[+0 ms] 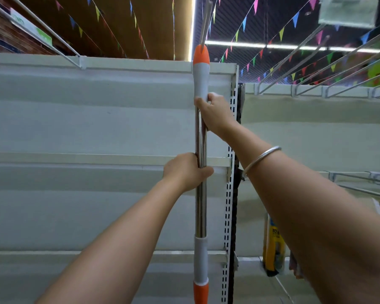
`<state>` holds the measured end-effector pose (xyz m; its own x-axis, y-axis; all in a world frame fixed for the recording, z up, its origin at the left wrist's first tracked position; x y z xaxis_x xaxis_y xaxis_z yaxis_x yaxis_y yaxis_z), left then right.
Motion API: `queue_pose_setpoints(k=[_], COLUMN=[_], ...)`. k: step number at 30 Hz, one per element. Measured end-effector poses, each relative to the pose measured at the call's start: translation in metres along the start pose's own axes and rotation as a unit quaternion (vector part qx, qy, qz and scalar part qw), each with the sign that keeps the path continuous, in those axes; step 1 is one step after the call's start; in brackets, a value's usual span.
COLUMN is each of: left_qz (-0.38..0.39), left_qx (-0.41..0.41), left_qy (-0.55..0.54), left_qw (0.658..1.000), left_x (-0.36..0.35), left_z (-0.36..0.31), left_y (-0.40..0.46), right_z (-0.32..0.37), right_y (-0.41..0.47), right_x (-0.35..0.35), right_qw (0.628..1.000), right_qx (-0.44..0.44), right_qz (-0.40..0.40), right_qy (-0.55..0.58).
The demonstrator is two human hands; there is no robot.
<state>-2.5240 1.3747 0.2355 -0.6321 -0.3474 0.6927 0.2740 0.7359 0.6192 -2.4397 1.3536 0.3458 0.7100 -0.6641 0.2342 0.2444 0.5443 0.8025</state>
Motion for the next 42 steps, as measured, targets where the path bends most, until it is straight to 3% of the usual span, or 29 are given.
queue_pose_setpoints(k=[26,42], left_qz=[-0.007,-0.011], left_qx=[0.021,0.076], left_qy=[-0.014,0.052], left_qw=[1.0,0.996], left_x=[-0.058,-0.045], left_z=[0.036,0.031], left_y=[0.076,0.048], right_z=[-0.06,-0.052], right_y=[0.046,-0.002], right_x=[-0.038,-0.033], right_qw=[0.998,0.987], right_qx=[-0.051,-0.067], right_qz=[0.019,0.027], right_qy=[-0.012,-0.147])
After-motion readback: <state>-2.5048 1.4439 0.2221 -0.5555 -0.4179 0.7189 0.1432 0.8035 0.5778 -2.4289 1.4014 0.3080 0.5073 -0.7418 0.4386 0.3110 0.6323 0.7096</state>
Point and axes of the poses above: each hand's wrist, its own y-axis towards the middle knuckle, its own x-axis out of the back of the hand, z = x × y, the point moved 5 cm from there along y, towards the middle knuckle, and after that the axes turned 5 degrees about -z, right-handed, at the moved point
